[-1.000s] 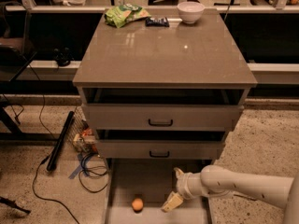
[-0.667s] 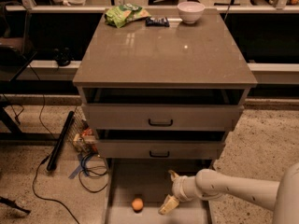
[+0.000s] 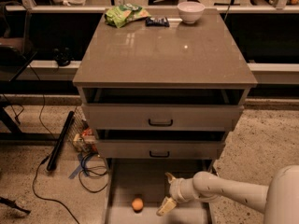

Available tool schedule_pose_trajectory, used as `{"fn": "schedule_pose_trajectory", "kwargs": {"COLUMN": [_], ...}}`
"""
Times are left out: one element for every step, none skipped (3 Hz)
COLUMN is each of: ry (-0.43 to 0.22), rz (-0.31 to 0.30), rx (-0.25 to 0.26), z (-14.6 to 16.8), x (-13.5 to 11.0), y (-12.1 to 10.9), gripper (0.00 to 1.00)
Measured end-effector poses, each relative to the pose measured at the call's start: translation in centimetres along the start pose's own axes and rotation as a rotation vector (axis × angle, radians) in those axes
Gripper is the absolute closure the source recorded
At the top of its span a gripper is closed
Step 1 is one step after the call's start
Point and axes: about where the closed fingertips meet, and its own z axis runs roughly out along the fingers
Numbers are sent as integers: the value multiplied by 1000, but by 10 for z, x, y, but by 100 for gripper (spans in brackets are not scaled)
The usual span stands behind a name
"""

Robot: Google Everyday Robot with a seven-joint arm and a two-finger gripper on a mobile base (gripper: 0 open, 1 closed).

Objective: Pick orange from bottom drawer and place on counter

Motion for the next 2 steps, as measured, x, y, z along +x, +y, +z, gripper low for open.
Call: {"fn": "schedule_pose_trajectory", "kwargs": {"ry": [-35,-101], "rz": [-22,-62], "rx": [-29,-66], "z": [20,47], "x": [5,10], "y": [2,5], "gripper": [0,0]}}
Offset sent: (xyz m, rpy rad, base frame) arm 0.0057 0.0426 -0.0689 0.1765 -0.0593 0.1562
